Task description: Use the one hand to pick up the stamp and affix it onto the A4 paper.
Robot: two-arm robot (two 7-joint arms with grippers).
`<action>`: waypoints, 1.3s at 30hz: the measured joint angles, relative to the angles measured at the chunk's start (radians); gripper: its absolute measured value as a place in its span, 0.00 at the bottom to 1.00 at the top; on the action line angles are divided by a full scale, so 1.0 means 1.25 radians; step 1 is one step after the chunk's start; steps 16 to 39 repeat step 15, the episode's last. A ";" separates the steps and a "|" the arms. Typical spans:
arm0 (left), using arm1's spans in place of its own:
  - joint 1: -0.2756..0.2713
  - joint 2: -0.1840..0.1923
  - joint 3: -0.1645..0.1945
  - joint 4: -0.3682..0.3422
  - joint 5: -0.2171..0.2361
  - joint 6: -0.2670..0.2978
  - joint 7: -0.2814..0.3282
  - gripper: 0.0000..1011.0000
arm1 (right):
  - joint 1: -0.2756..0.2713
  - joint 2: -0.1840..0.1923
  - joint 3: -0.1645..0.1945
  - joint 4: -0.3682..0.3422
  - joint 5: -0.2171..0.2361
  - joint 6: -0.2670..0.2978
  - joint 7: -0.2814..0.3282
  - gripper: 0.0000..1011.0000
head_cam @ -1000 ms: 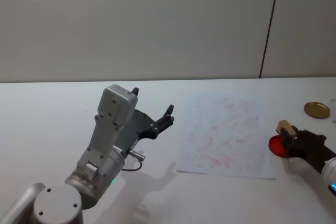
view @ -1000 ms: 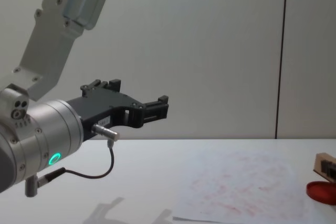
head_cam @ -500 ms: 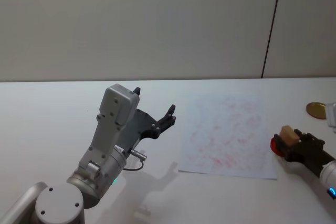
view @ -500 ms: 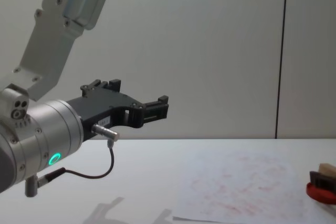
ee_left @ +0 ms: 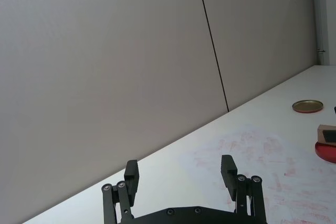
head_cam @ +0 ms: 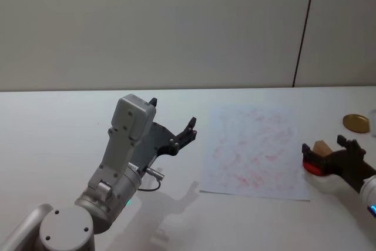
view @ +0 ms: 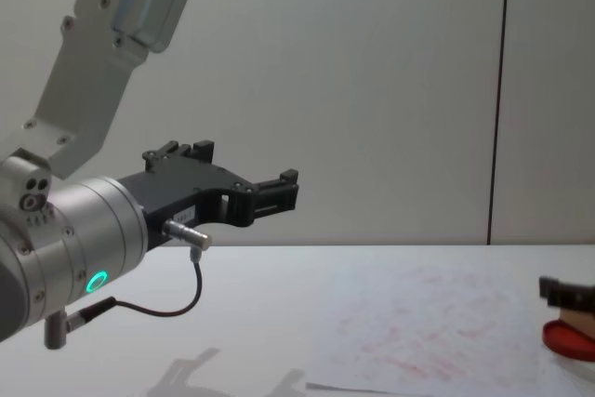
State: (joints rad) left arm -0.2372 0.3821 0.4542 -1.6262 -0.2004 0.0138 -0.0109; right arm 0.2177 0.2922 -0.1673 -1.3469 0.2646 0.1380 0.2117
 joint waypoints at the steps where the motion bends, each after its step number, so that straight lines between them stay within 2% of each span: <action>1: 0.000 0.000 0.000 0.000 0.000 0.000 0.000 0.98 | -0.002 0.001 0.001 -0.008 0.001 -0.005 -0.002 0.99; 8: 0.000 0.000 0.000 0.000 0.000 0.000 0.000 0.98 | -0.018 0.010 0.010 -0.062 0.010 -0.031 -0.013 0.99; 15: 0.000 0.000 0.000 0.000 0.000 0.000 0.000 0.98 | -0.027 0.015 0.016 -0.092 0.015 -0.042 -0.020 0.99; 39: 0.000 0.000 0.000 0.000 0.000 0.000 0.000 0.98 | -0.027 0.015 0.016 -0.092 0.015 -0.042 -0.020 0.99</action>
